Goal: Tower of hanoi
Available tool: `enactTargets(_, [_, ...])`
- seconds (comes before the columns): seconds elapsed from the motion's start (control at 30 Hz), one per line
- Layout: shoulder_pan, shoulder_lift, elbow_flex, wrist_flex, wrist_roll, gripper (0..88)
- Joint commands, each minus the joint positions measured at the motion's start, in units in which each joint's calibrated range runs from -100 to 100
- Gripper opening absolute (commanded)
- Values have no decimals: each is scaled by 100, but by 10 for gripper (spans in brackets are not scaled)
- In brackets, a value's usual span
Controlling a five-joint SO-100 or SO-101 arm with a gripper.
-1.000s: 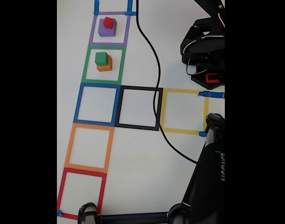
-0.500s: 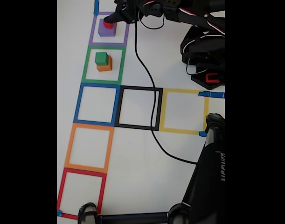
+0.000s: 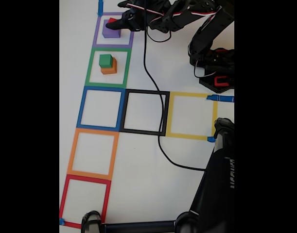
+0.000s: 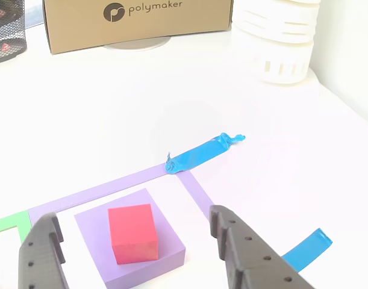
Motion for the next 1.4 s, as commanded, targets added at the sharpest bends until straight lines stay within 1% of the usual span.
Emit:
enactTargets(0.0, [-44,622,-254,-795,18,281])
enactTargets(0.23, [-217,1470,-445,-1580,18,277])
enactTargets(0.77, [-246,2560,-1017,-2026,18,260])
enactTargets(0.93, [-246,2883,-1035,-2374,18,246])
enactTargets(1.17, [-246,3174,-1235,-2471,18,216])
enactTargets(1.37, [-274,3254,-1281,-2463,18,160])
